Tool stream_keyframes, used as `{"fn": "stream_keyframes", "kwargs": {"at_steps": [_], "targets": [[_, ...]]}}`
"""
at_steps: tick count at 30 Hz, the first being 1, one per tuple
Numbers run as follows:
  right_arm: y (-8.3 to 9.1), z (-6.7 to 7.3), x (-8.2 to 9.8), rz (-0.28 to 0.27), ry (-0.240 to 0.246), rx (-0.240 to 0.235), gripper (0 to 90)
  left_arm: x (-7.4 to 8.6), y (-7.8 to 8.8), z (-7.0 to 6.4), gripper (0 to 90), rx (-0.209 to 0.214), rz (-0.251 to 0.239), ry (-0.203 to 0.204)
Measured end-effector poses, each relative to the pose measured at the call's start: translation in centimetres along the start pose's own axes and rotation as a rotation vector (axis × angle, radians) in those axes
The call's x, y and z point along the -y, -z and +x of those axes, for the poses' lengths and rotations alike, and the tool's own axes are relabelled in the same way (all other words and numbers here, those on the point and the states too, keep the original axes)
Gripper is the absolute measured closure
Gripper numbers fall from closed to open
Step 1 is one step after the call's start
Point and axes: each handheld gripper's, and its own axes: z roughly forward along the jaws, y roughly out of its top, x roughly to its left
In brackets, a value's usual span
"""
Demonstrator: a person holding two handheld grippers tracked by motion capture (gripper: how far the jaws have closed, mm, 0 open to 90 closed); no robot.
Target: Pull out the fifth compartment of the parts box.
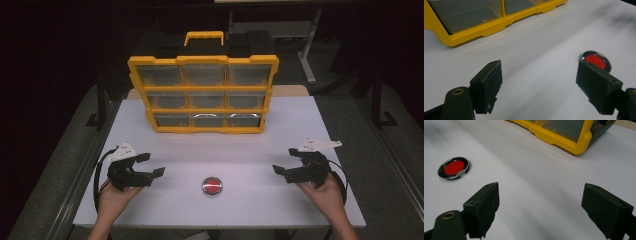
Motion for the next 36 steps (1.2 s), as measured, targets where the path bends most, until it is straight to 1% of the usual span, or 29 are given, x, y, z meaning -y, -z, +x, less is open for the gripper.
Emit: {"fn": "stream_keyframes", "kwargs": {"at_steps": [3,6,7,9,13,14,16,19,23,24,26,30,31,32,33,34,36], "targets": [[0.22,0.07,-0.06,-0.003,0.005,-0.003,13.9,-0.01,0.00,-0.06,21.6,0.003,-0.007,0.003],[0.39,0.03,-0.09,-0.010,0.005,0.001,13.8,0.02,-0.01,-0.03,22.0,0.003,0.000,-0.001],[0.57,-0.05,-0.09,-0.023,-0.001,0.000,13.9,0.03,-0.02,-0.01,22.0,0.005,0.002,0.001],[0.65,-0.13,-0.11,-0.026,-0.009,-0.004,13.9,0.06,0.03,0.02,22.1,0.004,0.002,-0.001],[0.54,-0.06,-0.10,-0.023,-0.009,-0.006,13.9,0.07,0.11,0.04,22.5,0.005,-0.010,0.007],[0.46,0.00,-0.17,-0.023,0.001,-0.011,13.9,0.08,0.16,0.03,22.6,0.005,-0.013,0.009],[0.49,0.12,-0.26,-0.022,-0.003,-0.013,13.9,0.07,0.29,0.15,22.7,0.002,-0.005,-0.002],[0.59,0.22,-0.31,-0.027,-0.006,-0.012,13.9,0.09,0.22,0.11,22.8,0.004,-0.009,0.005],[0.74,0.19,-0.45,-0.045,-0.002,-0.010,13.9,0.06,0.26,0.12,23.2,0.007,-0.007,0.001],[0.74,0.19,-0.45,-0.045,-0.002,-0.010,13.9,0.05,0.19,0.12,23.2,0.007,-0.015,0.001],[0.68,0.23,-0.37,-0.041,-0.001,-0.007,13.9,0.00,0.12,0.15,23.4,0.009,-0.015,0.000],[0.53,0.05,-0.25,-0.033,-0.002,-0.010,13.9,0.06,-0.14,0.14,23.9,0.021,0.000,0.002],[0.46,0.14,-0.26,-0.024,-0.009,-0.015,13.9,0.02,-0.14,0.11,23.9,0.034,-0.003,0.016],[0.46,0.14,-0.26,-0.024,-0.009,-0.015,13.9,0.02,-0.14,0.11,23.9,0.034,-0.003,0.016],[0.41,0.33,-0.32,-0.014,0.002,-0.016,13.9,-0.12,-0.10,0.06,24.1,0.050,-0.006,0.025],[0.42,0.41,-0.35,-0.012,0.010,-0.018,13.9,-0.53,0.00,-0.27,25.3,0.056,-0.009,0.018],[0.49,0.56,-0.40,-0.013,0.012,-0.020,14.0,-0.72,-0.06,-0.50,26.0,0.060,-0.012,0.012]]}}
